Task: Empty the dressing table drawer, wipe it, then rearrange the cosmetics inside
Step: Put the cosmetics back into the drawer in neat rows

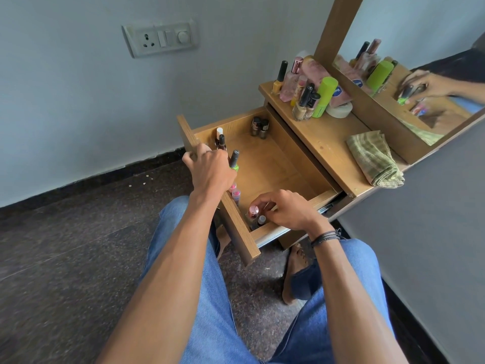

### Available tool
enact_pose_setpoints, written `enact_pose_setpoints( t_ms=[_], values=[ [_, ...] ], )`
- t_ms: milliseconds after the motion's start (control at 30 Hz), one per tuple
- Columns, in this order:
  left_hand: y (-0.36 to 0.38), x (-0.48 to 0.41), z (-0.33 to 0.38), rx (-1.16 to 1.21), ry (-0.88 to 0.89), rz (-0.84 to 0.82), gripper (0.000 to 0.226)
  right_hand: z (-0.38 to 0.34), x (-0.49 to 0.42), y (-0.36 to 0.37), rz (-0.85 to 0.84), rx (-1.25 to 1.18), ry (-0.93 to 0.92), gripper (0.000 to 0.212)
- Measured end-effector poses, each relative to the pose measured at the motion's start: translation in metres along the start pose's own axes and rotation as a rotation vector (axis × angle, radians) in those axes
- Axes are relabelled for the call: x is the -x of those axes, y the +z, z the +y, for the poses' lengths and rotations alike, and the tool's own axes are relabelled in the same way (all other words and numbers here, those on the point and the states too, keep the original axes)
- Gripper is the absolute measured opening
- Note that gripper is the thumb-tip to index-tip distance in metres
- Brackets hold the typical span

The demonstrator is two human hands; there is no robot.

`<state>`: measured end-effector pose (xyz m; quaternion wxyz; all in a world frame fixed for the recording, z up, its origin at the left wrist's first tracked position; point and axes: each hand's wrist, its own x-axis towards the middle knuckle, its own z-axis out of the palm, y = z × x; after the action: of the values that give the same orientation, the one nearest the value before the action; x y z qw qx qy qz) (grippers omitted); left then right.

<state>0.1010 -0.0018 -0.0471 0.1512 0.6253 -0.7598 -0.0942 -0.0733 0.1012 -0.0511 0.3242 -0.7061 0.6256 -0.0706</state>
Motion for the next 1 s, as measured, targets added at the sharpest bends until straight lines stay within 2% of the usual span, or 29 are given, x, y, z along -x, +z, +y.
enact_pose_setpoints(
  t_ms=[400, 700, 1000],
  values=[
    [-0.0004, 0.0002, 0.0006, 0.008, 0.0, -0.024, 0.016, 0.0022, -0.0025, -0.0023, -0.031, -0.063, 0.012, 0.039],
    [0.002, -0.0014, 0.0, 0.036, -0.003, -0.002, 0.019, -0.0011, -0.0007, -0.0025, -0.031, -0.007, 0.006, 0.047],
    [0.0007, -0.0005, 0.0001, 0.044, -0.009, -0.002, 0.02, 0.0019, -0.0057, -0.0029, -0.065, -0.037, 0.046, 0.043]
  ],
)
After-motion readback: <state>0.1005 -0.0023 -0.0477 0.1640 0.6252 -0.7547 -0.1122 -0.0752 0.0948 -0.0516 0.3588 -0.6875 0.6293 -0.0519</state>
